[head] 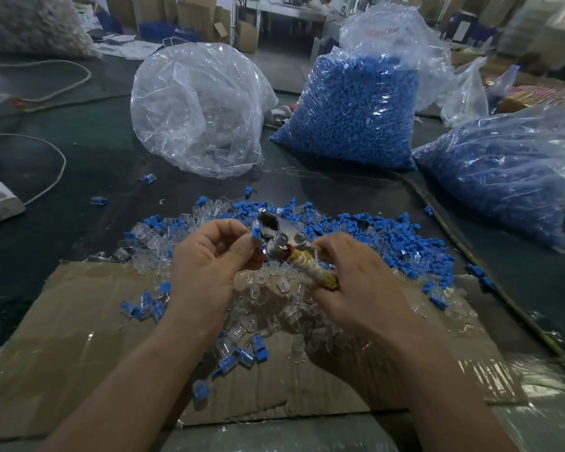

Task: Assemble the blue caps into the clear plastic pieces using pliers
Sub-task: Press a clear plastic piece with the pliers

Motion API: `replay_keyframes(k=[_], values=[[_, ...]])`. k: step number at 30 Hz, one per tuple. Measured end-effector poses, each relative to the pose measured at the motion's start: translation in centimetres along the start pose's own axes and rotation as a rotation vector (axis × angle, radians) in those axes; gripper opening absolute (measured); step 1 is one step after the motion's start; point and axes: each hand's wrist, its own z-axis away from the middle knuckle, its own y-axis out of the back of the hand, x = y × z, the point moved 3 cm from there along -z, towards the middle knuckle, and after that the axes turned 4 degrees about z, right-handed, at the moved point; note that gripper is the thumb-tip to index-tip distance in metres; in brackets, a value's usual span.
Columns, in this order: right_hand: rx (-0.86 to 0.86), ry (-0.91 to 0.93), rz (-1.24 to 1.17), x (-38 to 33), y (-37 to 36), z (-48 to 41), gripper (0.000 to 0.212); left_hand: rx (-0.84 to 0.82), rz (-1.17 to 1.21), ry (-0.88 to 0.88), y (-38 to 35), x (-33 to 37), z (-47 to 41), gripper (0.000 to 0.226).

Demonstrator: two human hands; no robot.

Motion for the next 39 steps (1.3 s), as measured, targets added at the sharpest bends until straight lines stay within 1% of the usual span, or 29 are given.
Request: replay_keyframes(k=[4, 7, 10, 15, 21, 30, 35, 39], values=[[-0.019, -0.01, -0.028, 0.1, -0.1, 0.0, 0.031, 0.009, -0.036, -0.006, 0.0, -0.1, 0.1, 0.011], [-0.021, -0.018, -0.047, 0.1, -0.1, 0.0, 0.028, 0.014, -0.102, -0.048, -0.1, 0.1, 0.2, 0.006], [-0.03, -0.014, -0.058, 0.1, -0.1, 0.0, 0.028, 0.025, -0.174, -0.104, -0.3, 0.3, 0.3, 0.016], [-0.043, -0.013, -0.093, 0.0, 0.0, -0.2, 0.028, 0.024, -0.242, -0.145, -0.3, 0.5, 0.4, 0.017], [-0.041, -0.025, -0.126, -0.2, -0.1, -0.3, 0.023, 0.037, -0.249, -0.13, -0.2, 0.4, 0.3, 0.016], [-0.005, -0.03, -0.113, -0.2, -0.1, -0.2, 0.025, 0.038, -0.229, -0.143, -0.2, 0.7, 0.5, 0.014], [-0.023, -0.046, -0.074, 0.5, -0.5, -0.3, 0.025, 0.04, -0.226, -0.083, 0.3, 0.6, 0.0, 0.015], [0.049, -0.14, -0.032, 2.2, -0.1, -0.3, 0.04, 0.108, -0.187, -0.039, 2.2, 1.4, -1.0, 0.019]])
